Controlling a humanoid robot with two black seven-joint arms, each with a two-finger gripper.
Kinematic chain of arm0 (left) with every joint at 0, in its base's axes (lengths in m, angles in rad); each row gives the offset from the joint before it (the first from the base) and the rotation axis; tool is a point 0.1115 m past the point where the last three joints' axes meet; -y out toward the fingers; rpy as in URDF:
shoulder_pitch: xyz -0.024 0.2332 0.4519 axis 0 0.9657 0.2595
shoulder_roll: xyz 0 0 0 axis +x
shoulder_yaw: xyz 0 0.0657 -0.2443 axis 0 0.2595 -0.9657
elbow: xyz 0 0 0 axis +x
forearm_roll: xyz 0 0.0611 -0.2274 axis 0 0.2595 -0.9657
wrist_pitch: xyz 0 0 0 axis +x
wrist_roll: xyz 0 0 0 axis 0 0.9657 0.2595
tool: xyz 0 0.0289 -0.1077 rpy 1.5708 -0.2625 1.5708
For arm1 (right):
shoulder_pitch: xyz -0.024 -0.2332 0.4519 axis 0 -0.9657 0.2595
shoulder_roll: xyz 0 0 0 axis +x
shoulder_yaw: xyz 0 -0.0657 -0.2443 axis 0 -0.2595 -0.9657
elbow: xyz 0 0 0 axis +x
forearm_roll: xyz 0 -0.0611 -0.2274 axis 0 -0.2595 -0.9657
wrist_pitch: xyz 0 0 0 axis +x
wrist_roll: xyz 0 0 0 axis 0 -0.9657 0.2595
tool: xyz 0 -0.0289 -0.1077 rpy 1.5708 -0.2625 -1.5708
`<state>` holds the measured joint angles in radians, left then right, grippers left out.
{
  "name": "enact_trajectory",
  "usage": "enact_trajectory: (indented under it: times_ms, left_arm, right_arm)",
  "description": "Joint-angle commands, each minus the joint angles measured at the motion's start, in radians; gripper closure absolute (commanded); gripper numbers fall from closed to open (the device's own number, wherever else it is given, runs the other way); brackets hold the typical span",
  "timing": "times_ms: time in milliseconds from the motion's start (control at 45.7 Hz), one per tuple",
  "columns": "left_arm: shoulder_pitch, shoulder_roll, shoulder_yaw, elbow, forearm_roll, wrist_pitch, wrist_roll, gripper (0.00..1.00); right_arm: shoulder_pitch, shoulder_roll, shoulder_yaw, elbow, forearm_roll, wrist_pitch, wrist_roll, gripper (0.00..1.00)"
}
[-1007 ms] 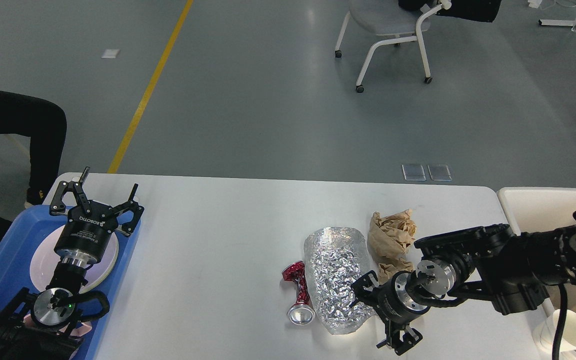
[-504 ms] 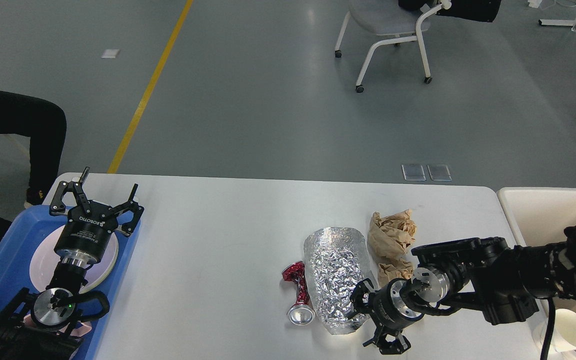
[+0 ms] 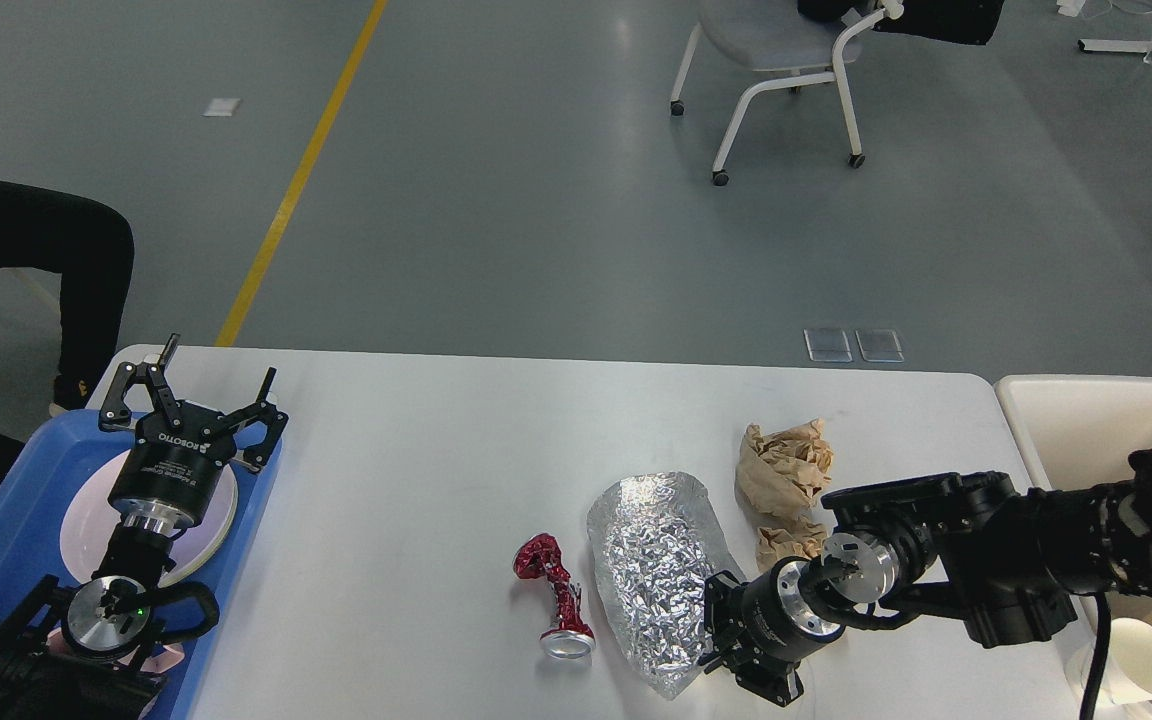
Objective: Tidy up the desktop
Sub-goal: 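Grasp the foil item with the right gripper and lift it toward the bin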
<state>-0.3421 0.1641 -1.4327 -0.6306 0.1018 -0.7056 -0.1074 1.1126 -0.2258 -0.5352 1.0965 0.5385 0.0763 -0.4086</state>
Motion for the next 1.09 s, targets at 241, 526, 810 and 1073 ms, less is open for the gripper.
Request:
enact_trajectory:
  times_ms: [241,526,810,1073]
  left_arm:
    - [0.000,0.000,0.000,0.000,-0.001,0.000,0.000,0.04]
    - [0.000,0.000,0.000,-0.001,-0.001,0.000,0.000,0.04]
    - [0.000,0.000,0.000,0.000,0.001,0.000,0.000,0.04]
    - [0.000,0.000,0.000,0.000,0.001,0.000,0.000,0.04]
  right_arm:
    - [0.004,-0.001,0.000,0.000,0.001,0.000,-0.035,1.00]
    - [0.128,-0.049,0.008,0.123,0.040,0.039,-0.036,1.00]
    - [0.381,-0.158,-0.112,0.282,0.100,0.080,-0.038,1.00]
    - [0.742,-0.187,-0.377,0.385,0.110,0.335,-0.036,1.00]
